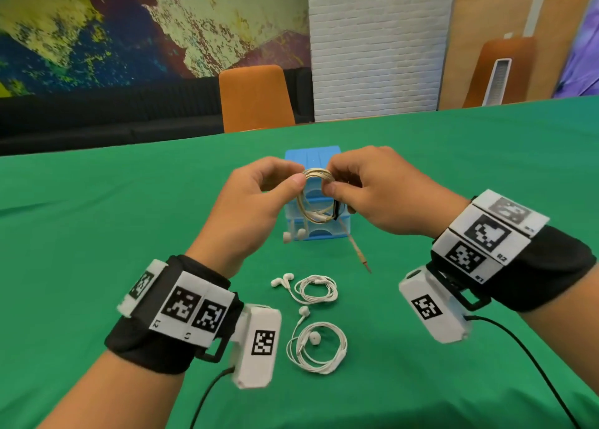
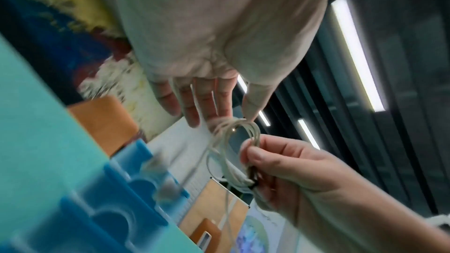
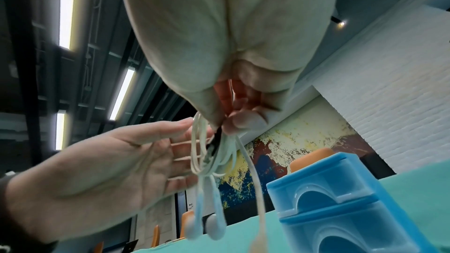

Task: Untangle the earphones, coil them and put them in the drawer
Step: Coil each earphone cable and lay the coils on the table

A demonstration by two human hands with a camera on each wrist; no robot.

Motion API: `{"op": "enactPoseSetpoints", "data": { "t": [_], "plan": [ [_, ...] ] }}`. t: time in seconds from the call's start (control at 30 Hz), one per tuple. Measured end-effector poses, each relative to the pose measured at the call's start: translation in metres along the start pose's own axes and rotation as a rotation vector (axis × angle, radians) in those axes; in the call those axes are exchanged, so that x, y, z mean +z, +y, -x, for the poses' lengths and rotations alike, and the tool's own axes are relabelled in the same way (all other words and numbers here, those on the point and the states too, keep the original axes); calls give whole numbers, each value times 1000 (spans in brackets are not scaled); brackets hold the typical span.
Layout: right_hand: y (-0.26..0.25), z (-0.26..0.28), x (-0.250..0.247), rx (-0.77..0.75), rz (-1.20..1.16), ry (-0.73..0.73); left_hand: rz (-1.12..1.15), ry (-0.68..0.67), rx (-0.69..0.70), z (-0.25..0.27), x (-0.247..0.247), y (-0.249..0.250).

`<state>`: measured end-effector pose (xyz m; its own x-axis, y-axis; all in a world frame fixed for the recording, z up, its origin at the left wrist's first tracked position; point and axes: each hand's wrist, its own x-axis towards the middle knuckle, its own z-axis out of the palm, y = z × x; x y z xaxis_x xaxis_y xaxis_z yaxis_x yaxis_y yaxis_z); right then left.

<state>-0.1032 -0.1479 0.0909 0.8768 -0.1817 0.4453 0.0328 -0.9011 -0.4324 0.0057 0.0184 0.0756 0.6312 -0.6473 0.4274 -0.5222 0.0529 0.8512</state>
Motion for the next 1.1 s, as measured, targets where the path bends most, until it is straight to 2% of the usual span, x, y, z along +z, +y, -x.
{"op": "enactPoseSetpoints", "data": {
  "t": [0.13, 0.23, 0.3, 0.43, 0.6, 0.77, 0.9, 1.1],
  "plan": [
    [-2, -1, -2, 6, 72, -44, -257, -126, 145, -2, -5, 3],
    [-5, 2, 1, -36, 119, -99, -391, -127, 240, -3, 0, 3],
    [-6, 6, 1, -59, 140, -126, -439, -138, 257, -5, 2, 3],
    [0, 9, -1, -77, 129, -110, -350, -187, 187, -7, 4, 2],
    [7, 8, -5, -33, -44, -69, -212, -163, 160, -5, 6, 5],
    [5, 11, -6, 43, -382, -76, -118, -126, 132, -2, 9, 8],
    [4, 13, -5, 99, -469, -74, -57, -103, 126, 0, 12, 10],
    [1, 16, -3, 272, -663, -102, 11, -88, 102, 3, 13, 14]
  ]
}}
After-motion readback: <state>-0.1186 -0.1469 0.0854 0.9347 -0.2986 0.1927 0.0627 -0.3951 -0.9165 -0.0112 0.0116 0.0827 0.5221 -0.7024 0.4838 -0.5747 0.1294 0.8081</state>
